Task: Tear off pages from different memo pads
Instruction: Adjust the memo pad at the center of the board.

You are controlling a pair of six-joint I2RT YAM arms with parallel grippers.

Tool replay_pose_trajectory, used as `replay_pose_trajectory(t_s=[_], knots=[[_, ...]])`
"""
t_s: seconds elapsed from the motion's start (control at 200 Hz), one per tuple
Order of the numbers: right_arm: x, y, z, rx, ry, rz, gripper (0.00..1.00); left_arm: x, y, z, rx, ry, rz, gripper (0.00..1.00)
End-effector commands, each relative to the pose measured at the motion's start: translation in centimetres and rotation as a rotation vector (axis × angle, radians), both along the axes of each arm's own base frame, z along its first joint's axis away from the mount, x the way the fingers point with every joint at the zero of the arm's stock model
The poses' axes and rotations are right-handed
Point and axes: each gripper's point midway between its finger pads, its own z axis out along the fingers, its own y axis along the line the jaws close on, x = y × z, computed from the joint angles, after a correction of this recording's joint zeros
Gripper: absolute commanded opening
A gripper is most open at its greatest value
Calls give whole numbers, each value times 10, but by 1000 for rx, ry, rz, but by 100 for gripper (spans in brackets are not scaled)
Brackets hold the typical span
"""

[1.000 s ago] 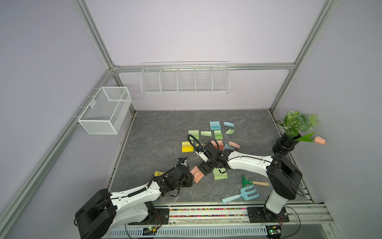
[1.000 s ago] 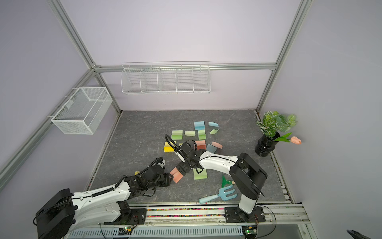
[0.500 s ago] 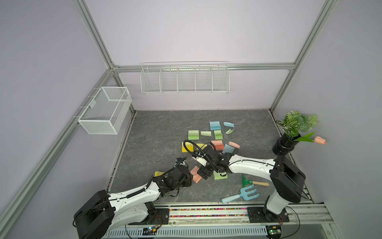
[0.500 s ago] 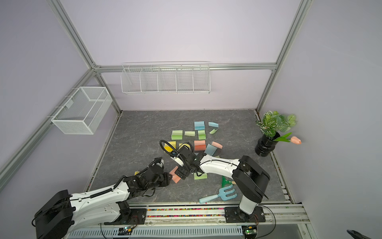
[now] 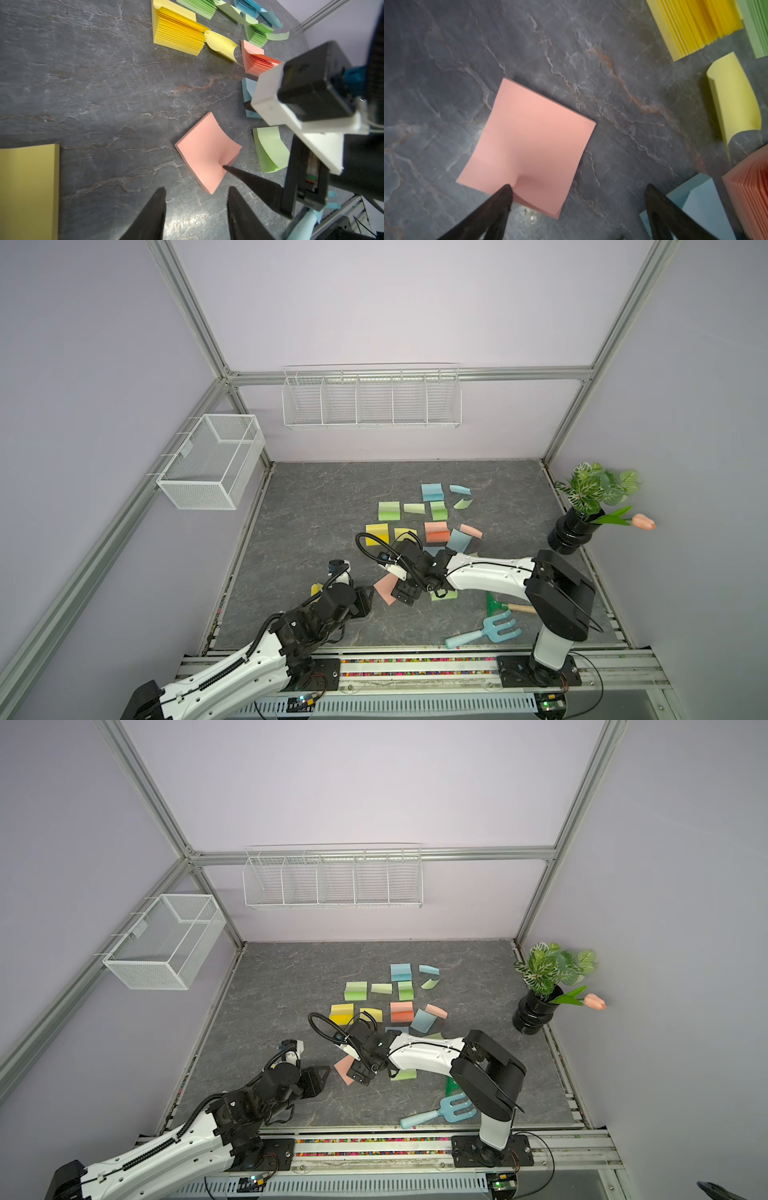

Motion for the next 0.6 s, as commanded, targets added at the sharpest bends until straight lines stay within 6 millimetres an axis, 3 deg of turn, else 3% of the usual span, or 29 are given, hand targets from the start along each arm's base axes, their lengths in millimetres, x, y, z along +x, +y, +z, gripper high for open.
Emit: replay_pose_trajectory(t_s=[0.0, 0.33, 0.595], knots=[[10, -2, -7, -60, -26, -24, 98, -5, 8, -13, 35, 29, 11, 50], [30, 11, 3, -83, -80, -23, 98, -7, -2, -15, 32, 52, -32, 50], [46, 27, 4, -27, -66, -44, 99, -9, 1, -18, 35, 57, -28, 50]])
